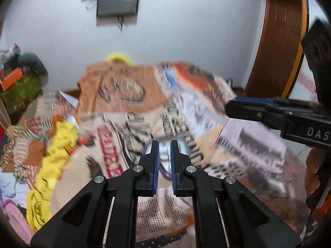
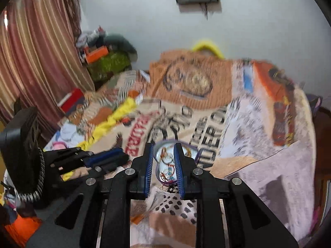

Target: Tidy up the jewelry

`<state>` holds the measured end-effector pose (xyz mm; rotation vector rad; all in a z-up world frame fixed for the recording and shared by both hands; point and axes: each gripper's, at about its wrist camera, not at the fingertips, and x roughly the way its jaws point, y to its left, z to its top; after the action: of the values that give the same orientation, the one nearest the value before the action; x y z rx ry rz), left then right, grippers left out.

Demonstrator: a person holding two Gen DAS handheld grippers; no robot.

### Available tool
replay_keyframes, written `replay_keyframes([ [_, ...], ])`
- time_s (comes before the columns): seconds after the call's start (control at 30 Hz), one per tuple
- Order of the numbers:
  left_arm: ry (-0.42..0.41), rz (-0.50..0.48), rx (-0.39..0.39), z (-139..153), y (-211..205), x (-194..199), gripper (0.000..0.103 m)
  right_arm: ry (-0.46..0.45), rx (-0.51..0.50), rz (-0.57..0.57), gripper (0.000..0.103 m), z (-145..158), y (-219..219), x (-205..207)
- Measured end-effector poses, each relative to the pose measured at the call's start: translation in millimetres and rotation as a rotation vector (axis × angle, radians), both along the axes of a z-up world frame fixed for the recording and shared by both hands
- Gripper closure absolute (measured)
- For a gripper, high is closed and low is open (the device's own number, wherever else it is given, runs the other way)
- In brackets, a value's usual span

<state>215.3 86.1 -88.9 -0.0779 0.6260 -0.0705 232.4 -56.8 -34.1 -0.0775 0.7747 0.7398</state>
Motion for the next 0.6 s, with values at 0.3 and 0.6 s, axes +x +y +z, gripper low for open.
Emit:
replay_keyframes([
  [0.3,-0.311,0.020,0.029,94,-19,-97,0.091,-0.377,0.121,-0.063,0.085,92,-36,-109],
  [0.6,-0.521,0.087,0.088,129,-42,-179,0.032,-0.659,0.190,-0.171,0.046,124,-51,-202],
])
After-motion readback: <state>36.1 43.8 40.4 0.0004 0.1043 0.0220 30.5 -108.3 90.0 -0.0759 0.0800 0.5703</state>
